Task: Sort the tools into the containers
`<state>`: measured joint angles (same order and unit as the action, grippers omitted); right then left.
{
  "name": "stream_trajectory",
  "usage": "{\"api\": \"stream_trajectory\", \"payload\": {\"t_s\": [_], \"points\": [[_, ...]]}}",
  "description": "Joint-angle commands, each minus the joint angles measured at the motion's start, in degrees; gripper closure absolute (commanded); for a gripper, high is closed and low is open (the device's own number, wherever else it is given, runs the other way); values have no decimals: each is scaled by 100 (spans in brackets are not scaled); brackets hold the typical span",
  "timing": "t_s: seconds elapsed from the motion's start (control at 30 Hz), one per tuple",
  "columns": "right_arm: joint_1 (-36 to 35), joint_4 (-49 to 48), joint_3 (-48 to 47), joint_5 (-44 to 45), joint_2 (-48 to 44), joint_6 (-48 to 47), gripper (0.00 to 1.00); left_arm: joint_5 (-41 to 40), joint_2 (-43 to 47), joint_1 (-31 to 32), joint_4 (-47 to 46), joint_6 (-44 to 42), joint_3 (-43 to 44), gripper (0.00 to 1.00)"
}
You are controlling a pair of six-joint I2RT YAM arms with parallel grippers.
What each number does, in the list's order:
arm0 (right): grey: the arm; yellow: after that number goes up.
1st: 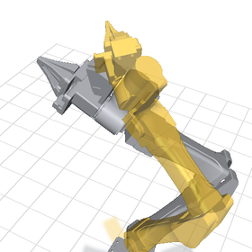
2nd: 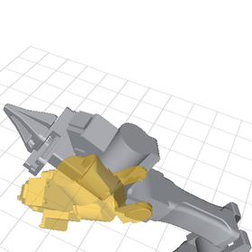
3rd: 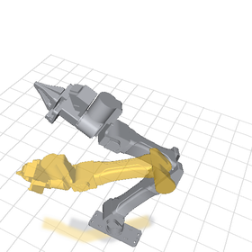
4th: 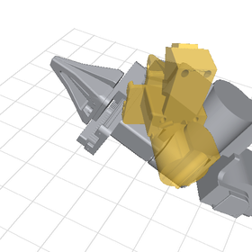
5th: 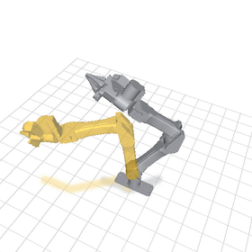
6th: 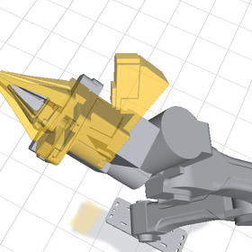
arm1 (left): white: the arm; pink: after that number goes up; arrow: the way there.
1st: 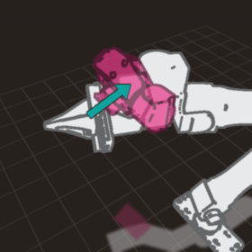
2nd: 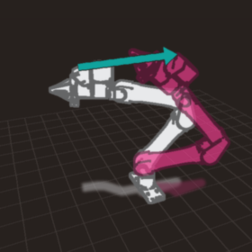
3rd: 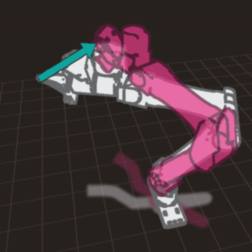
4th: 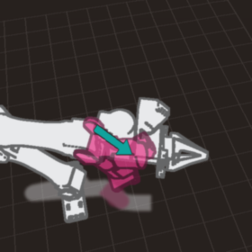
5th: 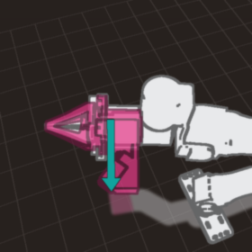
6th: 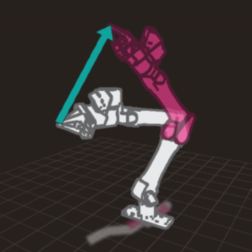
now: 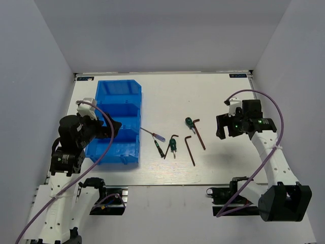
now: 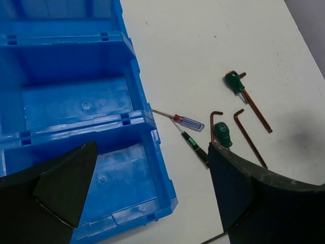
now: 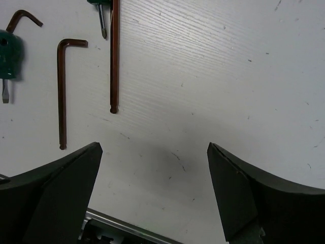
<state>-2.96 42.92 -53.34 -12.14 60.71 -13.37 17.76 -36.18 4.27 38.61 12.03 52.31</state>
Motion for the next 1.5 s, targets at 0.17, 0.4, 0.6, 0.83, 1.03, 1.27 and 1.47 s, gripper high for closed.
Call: {"api": "stream_trajectory", "payload": {"t_s": [0.17, 0.4, 0.6, 0.83, 1.03, 1.27, 1.47], "points": [[32, 586, -590, -806, 284, -1149, 10, 289, -178, 30, -353, -237, -107, 9], [24, -151, 25, -826, -33, -703, 52, 395, -293, 30, -477, -44, -335, 91], [24, -416, 184, 124, 615, -79, 85, 509, -398, 30, -653, 62, -459, 82], [-117, -1072, 87, -867, 1214, -227, 45, 676, -644, 30, -776, 62, -512, 17], [-775, -1225, -1027, -1080, 2670, -246, 71, 755, -811, 30, -829, 10, -512, 100], [-1540, -1470, -2127, -421, 3833, -26, 32, 667, -750, 30, -592, -52, -459, 24], [-1821, -1550, -2699, -86, 4571, -131, 31, 597, -758, 30, -530, -105, -354, 23]]}}
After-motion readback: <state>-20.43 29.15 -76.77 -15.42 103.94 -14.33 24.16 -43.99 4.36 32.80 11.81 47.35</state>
